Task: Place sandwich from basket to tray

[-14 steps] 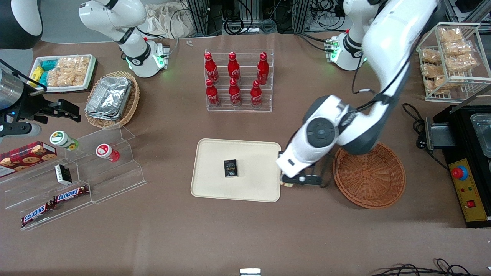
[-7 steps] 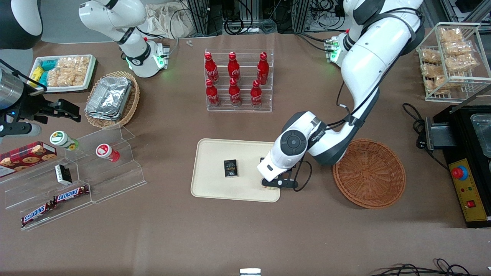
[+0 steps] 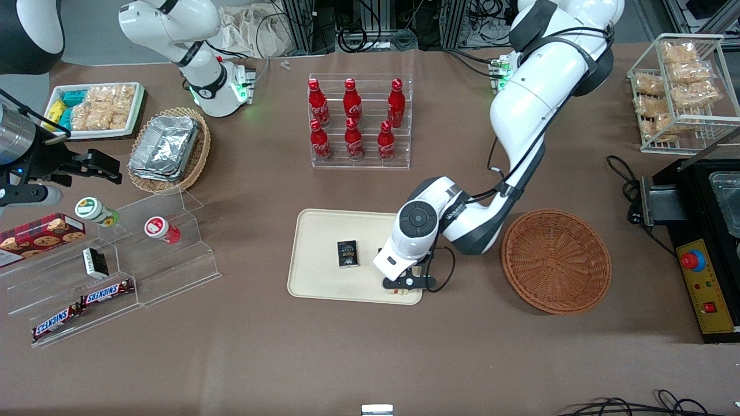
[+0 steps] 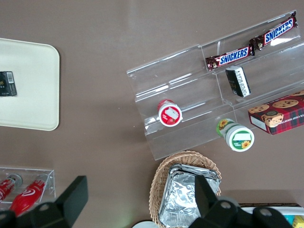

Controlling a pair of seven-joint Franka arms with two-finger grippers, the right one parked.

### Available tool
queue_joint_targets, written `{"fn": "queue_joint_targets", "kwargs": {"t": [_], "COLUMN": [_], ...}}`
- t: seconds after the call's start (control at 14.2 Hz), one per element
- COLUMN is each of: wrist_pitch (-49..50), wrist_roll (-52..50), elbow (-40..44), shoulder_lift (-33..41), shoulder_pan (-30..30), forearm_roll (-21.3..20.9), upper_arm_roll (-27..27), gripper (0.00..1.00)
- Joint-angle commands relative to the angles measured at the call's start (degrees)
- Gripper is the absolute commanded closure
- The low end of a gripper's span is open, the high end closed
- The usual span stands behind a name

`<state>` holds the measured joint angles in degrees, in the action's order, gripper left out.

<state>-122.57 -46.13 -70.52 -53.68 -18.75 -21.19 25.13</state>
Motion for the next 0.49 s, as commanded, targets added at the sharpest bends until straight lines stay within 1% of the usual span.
{"fn": "queue_joint_targets", "kwargs": {"t": [0.0, 0.14, 0.28, 0.35, 0.42], "wrist_pitch": [0.57, 2.75, 11.42, 13.73, 13.50], "wrist_roll": [-1.16, -1.25, -0.20, 0.15, 1.03], "elbow": [2.14, 1.53, 0.65, -2.31, -6.08], "shoulder_lift": [0.50, 4.79, 10.06, 13.91, 18.13], "shoulder_pan": [-0.41, 0.29, 3.44, 5.63, 8.17], "forearm_roll": [-1.22, -1.40, -0.97, -0.53, -0.26], "upper_arm_roll": [-0.52, -0.69, -0.87, -0.61, -0.26], "gripper": [0.00, 0.00, 0.00, 0.00, 0.00]}}
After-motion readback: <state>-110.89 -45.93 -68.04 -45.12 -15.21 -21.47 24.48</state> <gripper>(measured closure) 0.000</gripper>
